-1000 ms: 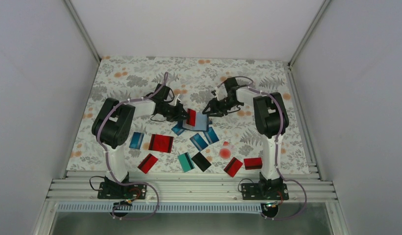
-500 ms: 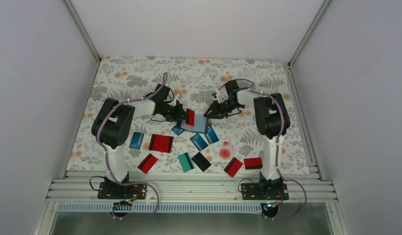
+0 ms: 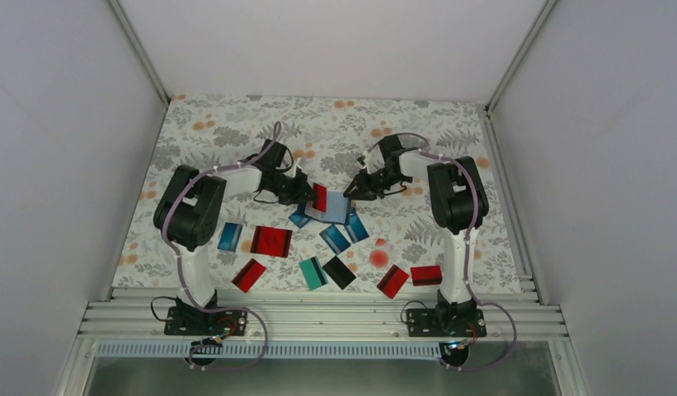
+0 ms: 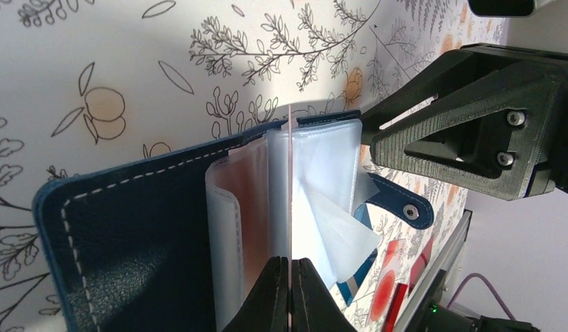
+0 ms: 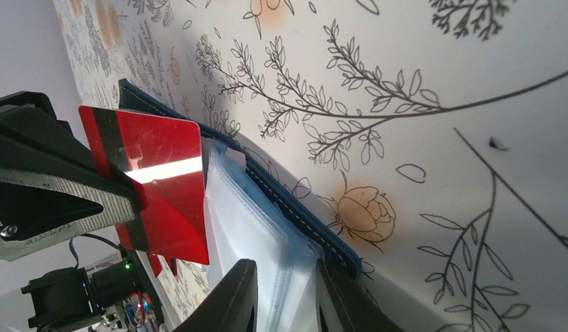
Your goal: Put the credit cards into the card holder
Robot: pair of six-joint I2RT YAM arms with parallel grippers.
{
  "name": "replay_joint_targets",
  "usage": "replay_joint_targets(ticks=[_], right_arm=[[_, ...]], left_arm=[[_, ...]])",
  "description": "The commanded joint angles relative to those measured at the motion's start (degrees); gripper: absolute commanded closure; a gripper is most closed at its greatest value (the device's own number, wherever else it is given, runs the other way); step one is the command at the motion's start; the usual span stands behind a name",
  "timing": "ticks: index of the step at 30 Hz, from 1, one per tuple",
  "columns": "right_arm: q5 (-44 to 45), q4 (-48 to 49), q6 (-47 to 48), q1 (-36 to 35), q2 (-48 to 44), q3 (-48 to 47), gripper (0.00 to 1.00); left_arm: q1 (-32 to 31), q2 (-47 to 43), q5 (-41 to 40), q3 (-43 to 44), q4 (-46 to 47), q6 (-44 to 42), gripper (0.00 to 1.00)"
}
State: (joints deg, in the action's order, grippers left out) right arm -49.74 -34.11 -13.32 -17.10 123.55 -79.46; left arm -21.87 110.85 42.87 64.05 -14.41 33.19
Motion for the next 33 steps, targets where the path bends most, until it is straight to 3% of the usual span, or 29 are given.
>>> replay_joint_targets(ticks=[1,14,33], right_arm=[[2.1,-0.3,0.2,-0.1,1.0,1.6,0.77],[1.4,0.8,-1.1,-0.2,1.2,1.5,0.78],[0.8,0.7,-1.3,-0.4,1.5,0.5,0.78]], left_arm=[[0.3,1.1,2.5,2.6,-5.5,1.0,0.98],[0.2,2.8,5.9,4.1,-11.3,-0.7,0.98],[-0.6,7.6,9.2,6.1,-7.5,-0.3,0.98]])
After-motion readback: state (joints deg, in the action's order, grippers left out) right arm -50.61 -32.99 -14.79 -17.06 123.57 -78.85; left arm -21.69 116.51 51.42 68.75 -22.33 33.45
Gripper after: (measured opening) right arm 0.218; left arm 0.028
